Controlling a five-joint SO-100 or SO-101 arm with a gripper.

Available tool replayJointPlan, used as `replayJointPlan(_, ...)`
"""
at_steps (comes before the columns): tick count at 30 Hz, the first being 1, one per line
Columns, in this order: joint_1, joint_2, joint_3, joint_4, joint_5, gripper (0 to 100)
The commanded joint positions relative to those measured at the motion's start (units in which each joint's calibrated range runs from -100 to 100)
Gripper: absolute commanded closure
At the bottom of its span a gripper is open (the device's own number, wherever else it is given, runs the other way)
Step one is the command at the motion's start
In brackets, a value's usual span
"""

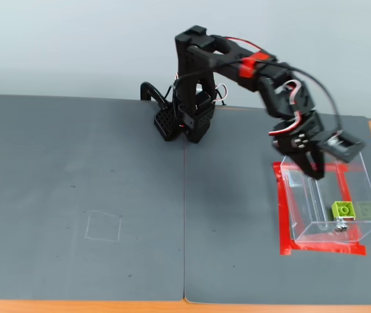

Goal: Pick the green lego block and place it into the transparent box

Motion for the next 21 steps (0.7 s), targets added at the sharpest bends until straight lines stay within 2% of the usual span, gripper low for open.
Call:
replayJointPlan(1,6.0,-8.3,7.1,-6.2,0.0,98)
replayJointPlan(7,14.5,-20.1,23.8,-11.9,-0.1,98)
replayJointPlan(15,25.8,-37.4,43.3,-12.5,-0.1,98)
replayJointPlan(21,29.9,-48.7,56.6,-12.6,-0.1,98)
